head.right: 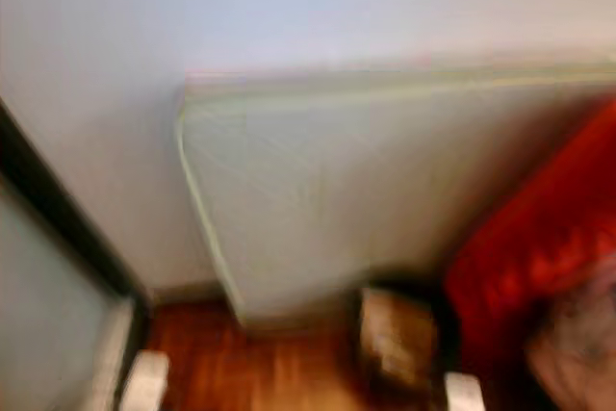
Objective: Clean up the room
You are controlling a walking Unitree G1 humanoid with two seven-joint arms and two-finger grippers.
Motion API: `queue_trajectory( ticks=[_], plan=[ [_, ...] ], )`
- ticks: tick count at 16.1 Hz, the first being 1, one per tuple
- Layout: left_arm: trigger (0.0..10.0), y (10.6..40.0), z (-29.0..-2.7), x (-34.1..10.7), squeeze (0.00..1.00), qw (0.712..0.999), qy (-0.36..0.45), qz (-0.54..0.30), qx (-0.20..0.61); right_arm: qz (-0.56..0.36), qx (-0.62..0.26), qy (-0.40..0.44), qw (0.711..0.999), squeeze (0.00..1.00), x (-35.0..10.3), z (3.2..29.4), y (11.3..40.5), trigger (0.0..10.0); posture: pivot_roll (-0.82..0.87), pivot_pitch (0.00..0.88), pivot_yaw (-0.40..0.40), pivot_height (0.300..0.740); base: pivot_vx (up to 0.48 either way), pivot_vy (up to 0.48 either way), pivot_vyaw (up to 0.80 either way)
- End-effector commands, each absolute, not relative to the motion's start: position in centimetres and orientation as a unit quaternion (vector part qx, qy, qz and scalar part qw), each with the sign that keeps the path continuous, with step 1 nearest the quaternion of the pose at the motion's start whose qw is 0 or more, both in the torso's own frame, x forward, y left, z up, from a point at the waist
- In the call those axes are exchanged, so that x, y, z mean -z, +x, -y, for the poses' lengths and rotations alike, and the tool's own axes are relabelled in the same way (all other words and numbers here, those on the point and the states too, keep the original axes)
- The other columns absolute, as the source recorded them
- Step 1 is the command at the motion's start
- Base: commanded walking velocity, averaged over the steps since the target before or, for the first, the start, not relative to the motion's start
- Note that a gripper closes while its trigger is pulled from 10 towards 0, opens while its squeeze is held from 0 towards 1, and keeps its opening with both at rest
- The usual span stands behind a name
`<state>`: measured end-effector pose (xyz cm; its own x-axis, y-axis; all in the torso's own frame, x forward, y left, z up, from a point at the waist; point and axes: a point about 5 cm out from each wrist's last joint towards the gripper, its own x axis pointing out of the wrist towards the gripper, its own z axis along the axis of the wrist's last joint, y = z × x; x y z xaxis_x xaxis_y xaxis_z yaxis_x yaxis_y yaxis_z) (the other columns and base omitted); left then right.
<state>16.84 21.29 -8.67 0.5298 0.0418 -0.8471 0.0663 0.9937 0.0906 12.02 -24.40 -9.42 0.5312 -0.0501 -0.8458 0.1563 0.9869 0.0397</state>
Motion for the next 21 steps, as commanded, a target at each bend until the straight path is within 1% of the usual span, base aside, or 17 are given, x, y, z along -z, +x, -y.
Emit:
queue_trajectory(
  ticks=[1, 11, 21],
  plan=[
    [10.0, 17.5, -21.83, 8.28, 0.0, 0.876, 0.061, -0.478, 0.0, -0.478, 0.061, 0.061, 0.874, 0.0, 9.42, 24.26, 12.15, 10.0, -0.05, 0.0, -0.033, 0.74, 0.0, 0.0, 0.0],
    [10.0, 17.5, -21.79, 8.28, 0.0, 0.877, 0.059, -0.477, -0.001, -0.482, 0.06, 0.06, 0.872, 0.0, 9.45, 24.3, 12.06, 10.0, -0.05, 0.0, -0.038, 0.74, 0.0, 0.0, 0.0],
    [10.0, 17.43, -21.78, 8.31, 0.0, 0.876, 0.065, -0.478, 0.004, -0.488, 0.052, 0.051, 0.87, 0.0, 9.49, 24.34, 11.94, 10.0, -0.07, 0.0, -0.034, 0.74, 0.0, 0.0, -0.77]
  ],
)
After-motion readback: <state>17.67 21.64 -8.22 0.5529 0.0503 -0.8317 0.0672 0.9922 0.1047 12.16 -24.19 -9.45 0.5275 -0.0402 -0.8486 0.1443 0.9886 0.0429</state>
